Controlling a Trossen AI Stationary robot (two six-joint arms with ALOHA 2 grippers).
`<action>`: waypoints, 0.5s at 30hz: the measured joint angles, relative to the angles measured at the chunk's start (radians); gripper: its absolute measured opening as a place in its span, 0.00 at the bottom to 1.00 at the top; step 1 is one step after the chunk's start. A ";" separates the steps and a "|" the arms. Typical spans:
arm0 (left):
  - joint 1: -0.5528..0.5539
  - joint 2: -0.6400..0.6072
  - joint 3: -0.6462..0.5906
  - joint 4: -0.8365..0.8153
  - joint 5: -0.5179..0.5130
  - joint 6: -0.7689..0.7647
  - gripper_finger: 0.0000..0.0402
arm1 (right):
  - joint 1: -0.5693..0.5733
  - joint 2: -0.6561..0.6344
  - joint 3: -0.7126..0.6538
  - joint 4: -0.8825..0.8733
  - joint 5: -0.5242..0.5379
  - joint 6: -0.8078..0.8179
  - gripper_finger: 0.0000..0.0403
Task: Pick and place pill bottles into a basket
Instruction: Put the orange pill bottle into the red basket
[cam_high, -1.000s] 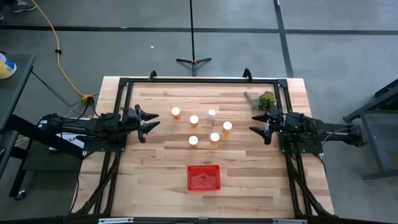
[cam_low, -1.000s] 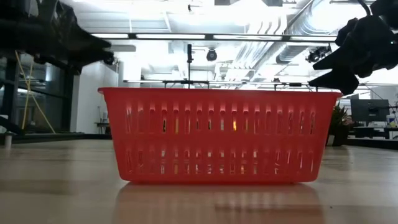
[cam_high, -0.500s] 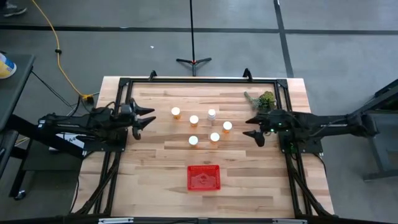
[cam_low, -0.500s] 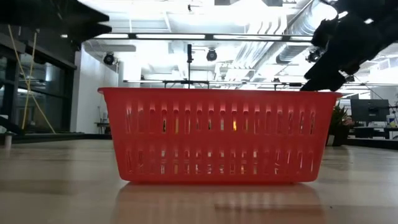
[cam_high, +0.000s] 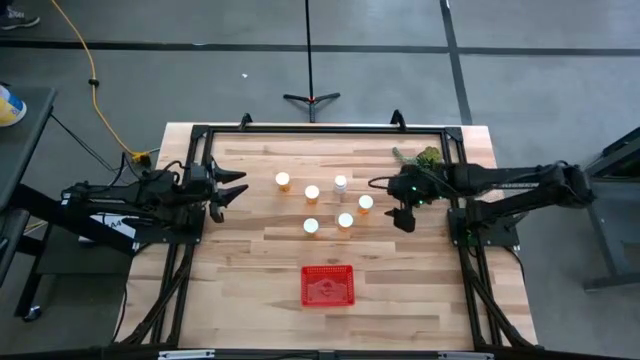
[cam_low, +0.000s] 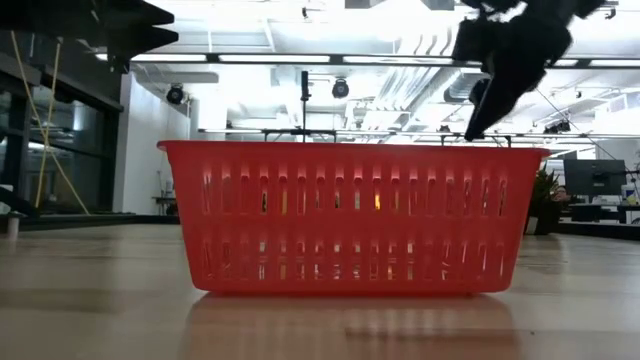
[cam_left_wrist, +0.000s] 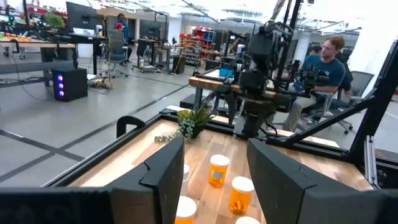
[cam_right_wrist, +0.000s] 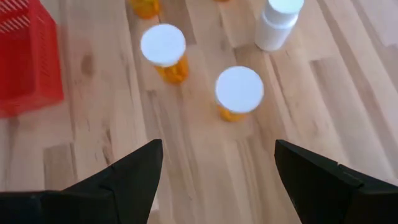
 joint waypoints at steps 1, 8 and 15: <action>0.000 0.000 0.000 0.000 0.000 0.000 0.53 | -0.004 0.016 0.030 -0.025 0.000 -0.005 0.75; 0.000 0.000 0.000 0.000 0.002 0.000 0.53 | -0.041 0.117 0.212 -0.205 -0.005 -0.056 0.75; 0.000 0.000 0.000 -0.004 0.002 0.000 0.53 | -0.067 0.245 0.343 -0.379 -0.057 -0.063 0.75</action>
